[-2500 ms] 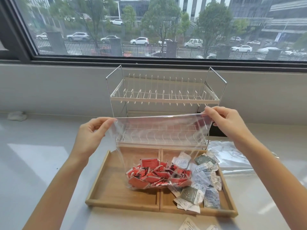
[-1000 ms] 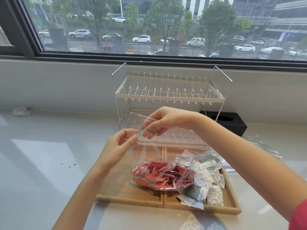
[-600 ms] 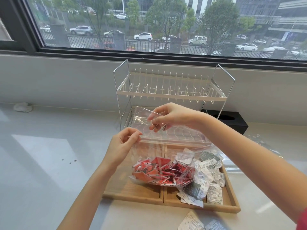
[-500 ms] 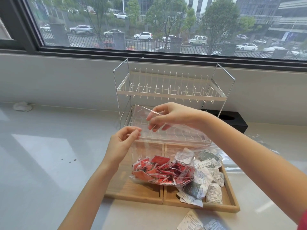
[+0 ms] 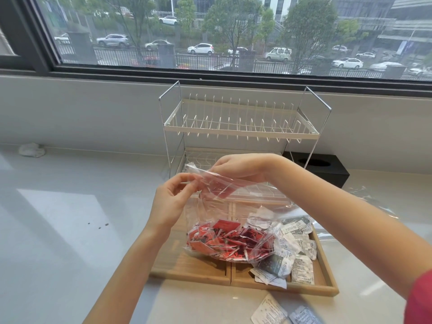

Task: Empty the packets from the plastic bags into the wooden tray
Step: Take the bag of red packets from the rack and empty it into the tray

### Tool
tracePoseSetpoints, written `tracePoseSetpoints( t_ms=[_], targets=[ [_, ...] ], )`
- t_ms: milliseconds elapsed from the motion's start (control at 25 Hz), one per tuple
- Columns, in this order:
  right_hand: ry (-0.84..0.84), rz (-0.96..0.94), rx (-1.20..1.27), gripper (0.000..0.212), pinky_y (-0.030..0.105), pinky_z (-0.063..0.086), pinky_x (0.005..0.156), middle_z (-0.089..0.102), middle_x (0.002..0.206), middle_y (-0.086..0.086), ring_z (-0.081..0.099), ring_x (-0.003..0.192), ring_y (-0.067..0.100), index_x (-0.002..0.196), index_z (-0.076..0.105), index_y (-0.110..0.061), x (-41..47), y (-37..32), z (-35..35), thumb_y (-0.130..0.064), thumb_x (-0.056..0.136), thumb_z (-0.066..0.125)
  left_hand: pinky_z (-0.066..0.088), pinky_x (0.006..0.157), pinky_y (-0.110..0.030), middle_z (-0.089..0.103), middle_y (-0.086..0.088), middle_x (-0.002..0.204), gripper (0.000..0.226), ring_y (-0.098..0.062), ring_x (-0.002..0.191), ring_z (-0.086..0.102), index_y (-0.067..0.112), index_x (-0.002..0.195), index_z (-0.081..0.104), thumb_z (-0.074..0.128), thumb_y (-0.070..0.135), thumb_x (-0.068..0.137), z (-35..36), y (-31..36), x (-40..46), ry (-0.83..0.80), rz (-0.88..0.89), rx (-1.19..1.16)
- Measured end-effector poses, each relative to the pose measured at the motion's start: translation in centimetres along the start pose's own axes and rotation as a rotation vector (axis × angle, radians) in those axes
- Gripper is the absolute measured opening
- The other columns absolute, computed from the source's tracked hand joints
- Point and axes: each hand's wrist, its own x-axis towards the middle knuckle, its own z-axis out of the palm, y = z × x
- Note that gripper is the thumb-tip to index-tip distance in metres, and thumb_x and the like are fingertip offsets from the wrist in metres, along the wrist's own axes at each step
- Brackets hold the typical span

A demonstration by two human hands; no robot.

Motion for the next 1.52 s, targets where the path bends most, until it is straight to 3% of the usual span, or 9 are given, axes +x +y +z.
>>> tracePoseSetpoints(
  t_ms=[160,240,360,520,800,960,1240,1400,1520],
  targets=[
    [-0.036,0.009,0.186,0.020,0.029,0.046,0.080,0.062,0.092,0.004,0.055,0.079,0.016,0.086,0.063,-0.011,0.4,0.8,-0.6,-0.019,0.093,0.046,0.050,0.077,-0.019,0.072,-0.001,0.088,0.011,-0.015,0.085,0.066,0.023,0.082,0.068,0.061,0.014,0.081,-0.1,-0.1,0.0,0.007,-0.002,-0.029],
    [-0.048,0.008,0.215,0.019,0.025,0.046,0.074,0.061,0.088,0.003,0.055,0.069,0.010,0.085,0.063,-0.010,0.5,1.0,-0.7,-0.018,0.092,0.047,0.050,0.075,-0.017,0.068,-0.011,0.097,0.011,-0.018,0.087,0.064,0.026,0.080,0.067,0.063,0.016,0.078,-0.1,0.0,-0.1,0.009,-0.002,-0.038],
    [-0.046,0.038,0.178,0.011,0.023,0.039,0.065,0.052,0.075,0.001,0.046,0.061,0.008,0.081,0.058,-0.009,0.9,1.6,-0.6,-0.020,0.085,0.056,0.050,0.072,-0.013,0.069,-0.005,0.090,0.012,-0.010,0.082,0.065,0.025,0.080,0.069,0.065,0.025,0.069,0.1,0.5,-0.3,-0.037,0.006,-0.075],
    [-0.014,0.054,0.158,0.013,0.024,0.036,0.067,0.056,0.054,-0.010,0.045,0.055,0.006,0.077,0.060,-0.012,1.3,2.2,-0.5,-0.022,0.086,0.059,0.049,0.070,-0.011,0.068,0.000,0.085,0.021,-0.004,0.079,0.064,0.023,0.084,0.068,0.066,0.028,0.064,0.0,0.6,-0.5,-0.036,0.000,-0.080],
    [-0.006,0.065,0.148,0.012,0.017,0.038,0.056,0.056,0.055,-0.012,0.045,0.049,0.001,0.081,0.064,-0.015,0.6,2.2,0.0,-0.022,0.088,0.055,0.049,0.069,-0.011,0.064,-0.001,0.085,0.019,-0.003,0.075,0.062,0.022,0.090,0.063,0.066,0.018,0.072,-0.2,0.3,-0.5,-0.073,0.011,-0.025],
    [0.029,0.037,0.217,0.021,0.022,0.032,0.057,0.049,0.046,-0.010,0.040,0.043,0.004,0.067,0.065,-0.016,0.9,2.8,0.2,-0.020,0.086,0.058,0.049,0.071,-0.011,0.065,0.001,0.088,0.021,-0.002,0.079,0.062,0.024,0.090,0.062,0.066,0.020,0.070,-0.2,0.4,-0.6,-0.072,0.008,-0.045],
    [0.006,-0.043,0.214,0.013,0.019,0.046,0.065,0.064,0.056,-0.008,0.057,0.051,0.002,0.085,0.064,-0.006,-0.2,1.5,-0.1,-0.005,0.089,0.051,0.050,0.071,-0.012,0.064,0.001,0.088,0.021,0.000,0.080,0.063,0.017,0.096,0.058,0.060,0.005,0.079,-0.2,0.2,-1.0,-0.159,0.004,-0.118],
    [0.030,-0.156,0.214,0.019,0.014,0.049,0.060,0.062,0.057,-0.006,0.054,0.052,0.003,0.083,0.063,-0.006,-1.2,0.6,0.2,0.003,0.089,0.047,0.048,0.069,-0.010,0.063,0.002,0.091,0.020,0.002,0.081,0.062,0.015,0.099,0.057,0.055,0.003,0.083,-0.2,0.2,-0.8,-0.198,0.012,-0.099],
    [0.151,-0.238,0.332,0.016,0.018,0.050,0.067,0.056,0.070,0.003,0.052,0.063,0.010,0.087,0.060,-0.008,-2.5,-0.3,-1.3,0.002,0.088,0.047,0.045,0.067,-0.007,0.061,0.007,0.094,0.023,0.009,0.079,0.060,0.022,0.096,0.057,0.054,0.003,0.084,-0.6,-0.3,-1.2,-0.155,-0.024,-0.047]
  ],
)
